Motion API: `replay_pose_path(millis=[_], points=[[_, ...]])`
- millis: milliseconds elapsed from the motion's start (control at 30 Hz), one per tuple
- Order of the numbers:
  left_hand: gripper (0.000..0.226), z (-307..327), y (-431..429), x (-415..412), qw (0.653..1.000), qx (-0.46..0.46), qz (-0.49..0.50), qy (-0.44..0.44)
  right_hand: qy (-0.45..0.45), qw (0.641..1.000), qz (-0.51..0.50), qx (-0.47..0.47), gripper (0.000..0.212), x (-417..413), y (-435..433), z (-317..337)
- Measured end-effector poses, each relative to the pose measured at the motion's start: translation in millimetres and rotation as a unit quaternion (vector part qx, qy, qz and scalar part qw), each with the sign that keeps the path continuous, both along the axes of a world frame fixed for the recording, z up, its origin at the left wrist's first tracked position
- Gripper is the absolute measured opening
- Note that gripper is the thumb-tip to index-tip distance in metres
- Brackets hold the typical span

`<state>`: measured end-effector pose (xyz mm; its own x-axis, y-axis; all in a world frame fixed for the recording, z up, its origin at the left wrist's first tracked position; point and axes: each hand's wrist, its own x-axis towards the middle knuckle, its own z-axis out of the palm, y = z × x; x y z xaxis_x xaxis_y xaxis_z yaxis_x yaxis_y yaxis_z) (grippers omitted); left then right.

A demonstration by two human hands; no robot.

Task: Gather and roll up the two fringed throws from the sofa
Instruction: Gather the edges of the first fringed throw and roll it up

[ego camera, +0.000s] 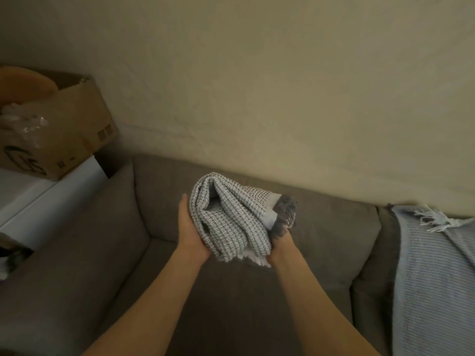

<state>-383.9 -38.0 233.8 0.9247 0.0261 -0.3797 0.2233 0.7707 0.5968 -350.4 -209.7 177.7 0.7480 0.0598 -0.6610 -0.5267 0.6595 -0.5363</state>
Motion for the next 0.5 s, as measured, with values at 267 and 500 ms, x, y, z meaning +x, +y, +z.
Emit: replay_pose_path(millis=[267, 500], points=[[0.037, 1, 86, 23, 0.946, 0.294, -0.045, 0.132, -0.047, 0.982, -0.171, -0.059, 0.096, 9, 114, 13], [0.030, -4, 187, 57, 0.864, 0.452, -0.119, 0.186, -0.067, 0.912, -0.214, -0.343, 0.115, 16, 215, 4]])
